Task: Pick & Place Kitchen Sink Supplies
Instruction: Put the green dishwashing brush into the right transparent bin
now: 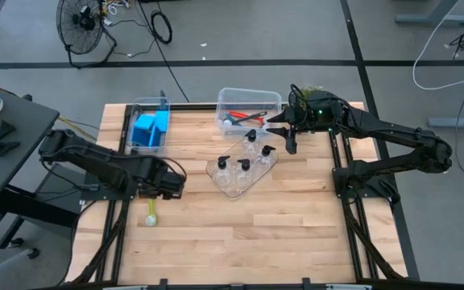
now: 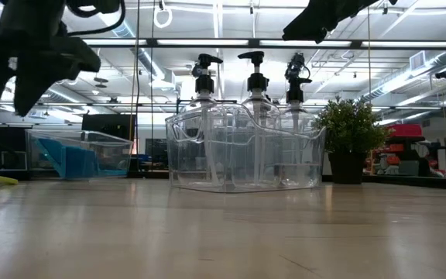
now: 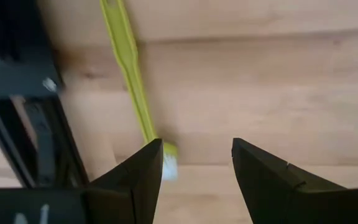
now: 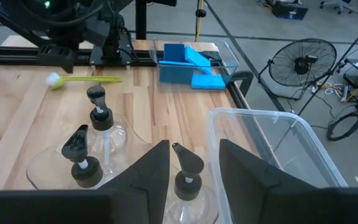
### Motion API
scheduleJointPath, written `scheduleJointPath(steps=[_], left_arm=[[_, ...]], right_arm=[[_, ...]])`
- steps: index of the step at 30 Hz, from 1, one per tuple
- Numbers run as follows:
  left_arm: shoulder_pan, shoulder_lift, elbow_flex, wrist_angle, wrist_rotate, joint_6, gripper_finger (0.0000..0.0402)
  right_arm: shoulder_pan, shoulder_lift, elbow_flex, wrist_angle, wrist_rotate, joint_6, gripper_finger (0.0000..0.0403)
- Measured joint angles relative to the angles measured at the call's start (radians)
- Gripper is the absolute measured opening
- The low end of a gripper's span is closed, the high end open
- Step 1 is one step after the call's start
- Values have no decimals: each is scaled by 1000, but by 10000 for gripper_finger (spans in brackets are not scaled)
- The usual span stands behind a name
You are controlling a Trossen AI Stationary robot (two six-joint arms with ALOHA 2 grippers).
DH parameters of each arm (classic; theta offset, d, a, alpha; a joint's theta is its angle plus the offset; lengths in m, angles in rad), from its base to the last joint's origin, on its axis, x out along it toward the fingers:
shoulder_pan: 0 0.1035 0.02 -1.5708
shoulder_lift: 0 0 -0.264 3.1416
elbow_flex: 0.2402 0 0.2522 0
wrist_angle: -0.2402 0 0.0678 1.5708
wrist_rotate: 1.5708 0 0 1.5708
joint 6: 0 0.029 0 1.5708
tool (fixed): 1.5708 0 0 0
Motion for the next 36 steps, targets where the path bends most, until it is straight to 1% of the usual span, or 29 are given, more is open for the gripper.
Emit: scheduleJointPath(steps=[2,4,8,11,14,18,23,27,30,32,36], left_arm=[[-23,0,-27,36,24,-43,197],[-48,0,-46,43,27,-83,197],[-86,0,-69,37,0,-180,197],[-118,0,-78,41,-14,-222,197],[-141,1,-102,68,-10,-249,197],[-172,1,-146,79,22,-278,197],[-194,1,-209,142,18,-328,197],[-194,1,-263,269,24,-334,197],[-194,0,-299,330,35,-357,197],[-193,-1,-315,340,43,-359,197],[-193,-1,-327,277,52,-357,197]], right_arm=[[0,0,0,0,0,0,141],[0,0,0,1,1,-2,141],[0,0,0,6,2,-22,141],[0,2,0,18,2,-22,141],[0,4,0,24,2,-23,141],[0,8,0,33,2,-21,141],[0,8,0,42,2,-20,141],[0,8,0,43,2,-20,141],[0,8,0,44,2,-19,141],[0,8,0,45,2,-19,141],[0,8,0,45,2,-19,141]])
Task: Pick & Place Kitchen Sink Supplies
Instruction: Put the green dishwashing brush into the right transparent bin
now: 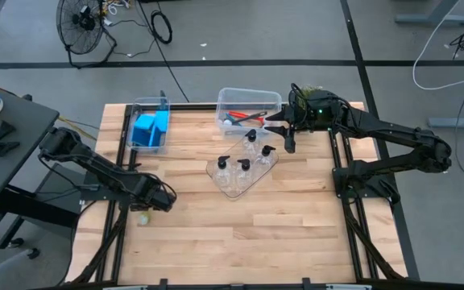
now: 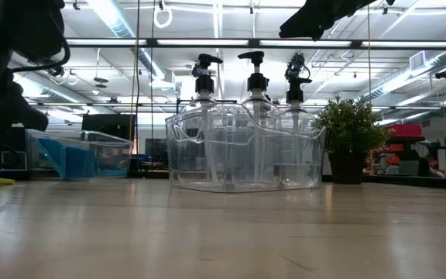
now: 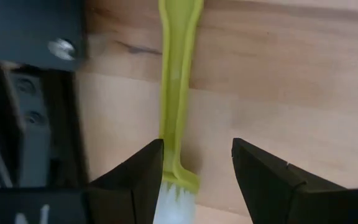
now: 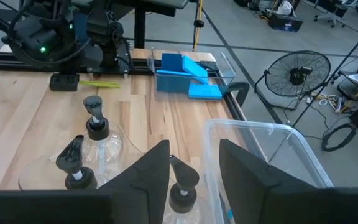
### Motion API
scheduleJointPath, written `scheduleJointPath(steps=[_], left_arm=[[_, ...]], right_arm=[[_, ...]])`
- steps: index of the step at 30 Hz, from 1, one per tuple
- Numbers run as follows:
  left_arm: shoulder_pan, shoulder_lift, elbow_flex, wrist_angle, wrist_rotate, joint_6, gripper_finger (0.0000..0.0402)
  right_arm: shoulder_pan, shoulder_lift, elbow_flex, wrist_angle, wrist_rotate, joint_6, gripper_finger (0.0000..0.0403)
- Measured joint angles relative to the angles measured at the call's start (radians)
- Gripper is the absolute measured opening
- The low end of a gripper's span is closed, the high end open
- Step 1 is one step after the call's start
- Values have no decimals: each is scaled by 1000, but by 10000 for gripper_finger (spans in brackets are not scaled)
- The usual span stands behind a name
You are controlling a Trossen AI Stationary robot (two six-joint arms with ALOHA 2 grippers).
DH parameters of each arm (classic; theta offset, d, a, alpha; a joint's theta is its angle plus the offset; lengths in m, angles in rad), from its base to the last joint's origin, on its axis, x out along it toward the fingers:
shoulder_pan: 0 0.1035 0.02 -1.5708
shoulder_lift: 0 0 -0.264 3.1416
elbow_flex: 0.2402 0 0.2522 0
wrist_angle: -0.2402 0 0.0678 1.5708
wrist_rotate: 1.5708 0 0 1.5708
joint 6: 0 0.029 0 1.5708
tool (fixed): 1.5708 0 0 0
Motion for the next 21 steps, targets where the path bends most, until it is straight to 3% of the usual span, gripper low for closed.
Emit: scheduleJointPath(steps=[13,21], left_arm=[[0,6,-1,-46,-16,5,197],[0,7,67,-110,-45,24,197]], right_arm=[[0,0,0,0,0,0,141],[0,0,0,1,0,0,141]])
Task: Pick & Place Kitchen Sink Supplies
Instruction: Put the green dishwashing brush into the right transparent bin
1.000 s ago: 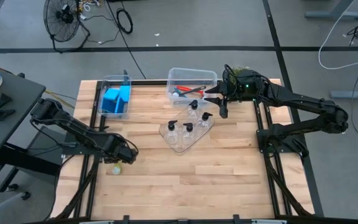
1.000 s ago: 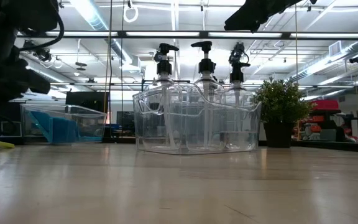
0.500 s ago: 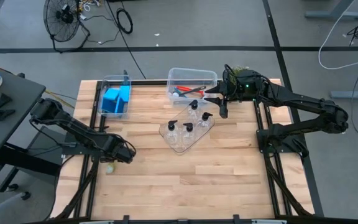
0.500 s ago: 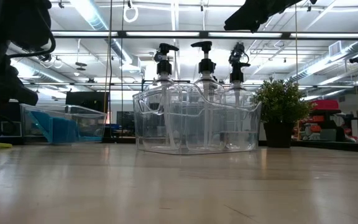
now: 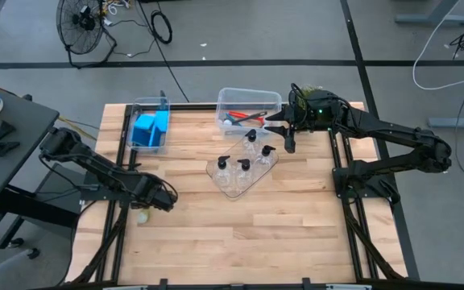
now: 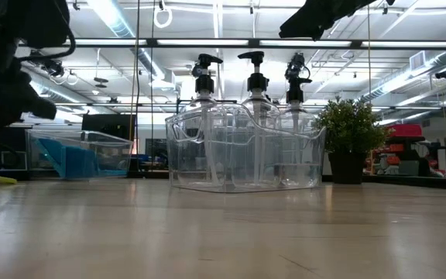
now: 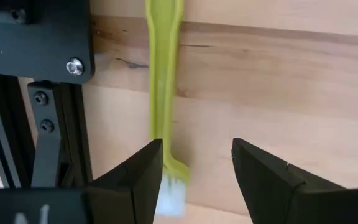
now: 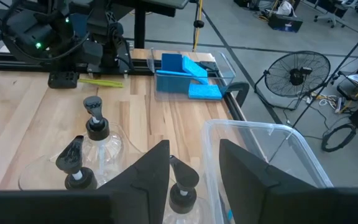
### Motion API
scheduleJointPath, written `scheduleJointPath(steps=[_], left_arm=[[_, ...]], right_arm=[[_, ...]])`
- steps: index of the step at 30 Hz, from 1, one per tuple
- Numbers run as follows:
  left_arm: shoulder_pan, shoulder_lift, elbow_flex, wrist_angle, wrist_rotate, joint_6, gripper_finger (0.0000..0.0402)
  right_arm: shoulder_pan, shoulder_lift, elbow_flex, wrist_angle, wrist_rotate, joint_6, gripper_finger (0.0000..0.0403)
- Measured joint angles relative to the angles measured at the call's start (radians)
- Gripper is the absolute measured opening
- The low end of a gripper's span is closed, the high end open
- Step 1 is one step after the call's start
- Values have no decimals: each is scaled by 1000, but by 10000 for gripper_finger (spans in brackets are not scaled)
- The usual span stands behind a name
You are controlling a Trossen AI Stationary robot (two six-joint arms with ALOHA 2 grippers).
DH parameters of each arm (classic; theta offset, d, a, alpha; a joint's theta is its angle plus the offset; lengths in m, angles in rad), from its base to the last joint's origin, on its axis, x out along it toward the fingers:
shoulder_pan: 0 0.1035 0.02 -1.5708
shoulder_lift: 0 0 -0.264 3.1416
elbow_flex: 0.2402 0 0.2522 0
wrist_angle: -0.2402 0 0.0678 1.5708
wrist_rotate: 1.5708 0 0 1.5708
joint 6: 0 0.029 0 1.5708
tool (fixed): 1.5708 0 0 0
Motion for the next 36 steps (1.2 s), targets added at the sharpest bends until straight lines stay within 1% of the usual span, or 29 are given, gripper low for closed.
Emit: scheduleJointPath(steps=[6,12,14,19,22,25,29,36], left_arm=[[-2,0,17,-37,2,9,197],[-37,13,8,-102,10,5,197],[-48,26,-9,-74,19,4,197],[-63,63,-52,85,22,0,197],[-62,93,-56,87,21,-9,197],[-62,101,-56,97,21,-12,194],[-62,101,-56,101,21,-12,164],[-62,101,-53,152,20,-11,71]], right_arm=[[0,0,0,0,0,0,141],[0,0,0,0,0,1,141],[0,0,0,0,1,12,141],[0,0,0,0,40,27,141],[0,0,0,5,65,26,141],[0,0,0,14,68,27,141],[0,0,0,32,68,27,141],[0,0,0,56,68,51,141]])
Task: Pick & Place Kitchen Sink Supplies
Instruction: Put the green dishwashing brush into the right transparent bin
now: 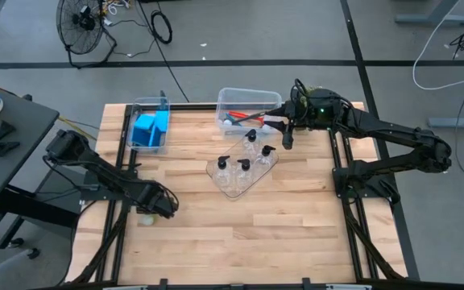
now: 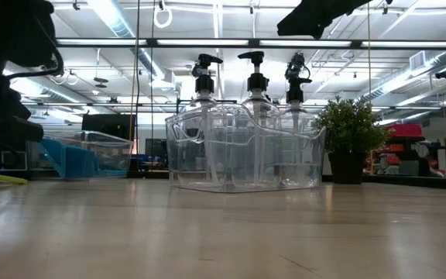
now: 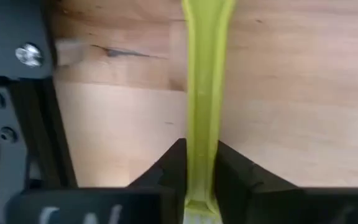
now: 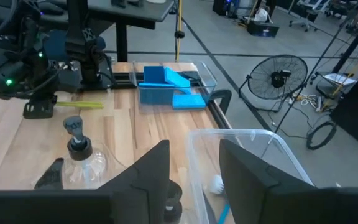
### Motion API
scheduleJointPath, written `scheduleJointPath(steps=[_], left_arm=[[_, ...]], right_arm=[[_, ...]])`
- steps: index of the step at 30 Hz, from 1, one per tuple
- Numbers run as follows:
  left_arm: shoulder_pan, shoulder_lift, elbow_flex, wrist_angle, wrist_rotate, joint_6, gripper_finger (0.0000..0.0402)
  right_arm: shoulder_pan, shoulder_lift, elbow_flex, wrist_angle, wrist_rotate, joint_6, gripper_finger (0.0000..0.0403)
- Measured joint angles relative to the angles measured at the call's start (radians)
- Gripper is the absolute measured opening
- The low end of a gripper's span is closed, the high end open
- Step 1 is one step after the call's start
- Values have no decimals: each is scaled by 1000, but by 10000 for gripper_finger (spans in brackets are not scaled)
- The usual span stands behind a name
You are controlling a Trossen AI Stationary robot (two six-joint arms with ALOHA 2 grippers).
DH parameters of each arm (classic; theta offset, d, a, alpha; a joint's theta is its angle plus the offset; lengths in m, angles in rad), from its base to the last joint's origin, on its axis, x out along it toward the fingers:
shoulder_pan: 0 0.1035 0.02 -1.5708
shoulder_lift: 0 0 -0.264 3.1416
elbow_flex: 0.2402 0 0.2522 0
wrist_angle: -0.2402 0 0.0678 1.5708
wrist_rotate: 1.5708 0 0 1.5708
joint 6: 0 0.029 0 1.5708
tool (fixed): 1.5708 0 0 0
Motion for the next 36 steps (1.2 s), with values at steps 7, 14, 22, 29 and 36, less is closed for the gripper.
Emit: scheduleJointPath(steps=[7,14,22,29,36], left_arm=[[0,0,76,-5,-46,14,51],[0,0,191,-65,-113,18,53],[28,-1,362,-248,-344,63,52],[100,-2,487,-316,-608,266,52],[217,-2,606,-315,-749,533,56]], right_arm=[[0,0,0,0,0,-5,141],[0,0,0,1,0,-5,141],[0,0,0,3,0,-5,141],[0,0,0,3,-12,-5,141],[0,0,0,3,-17,-5,141]])
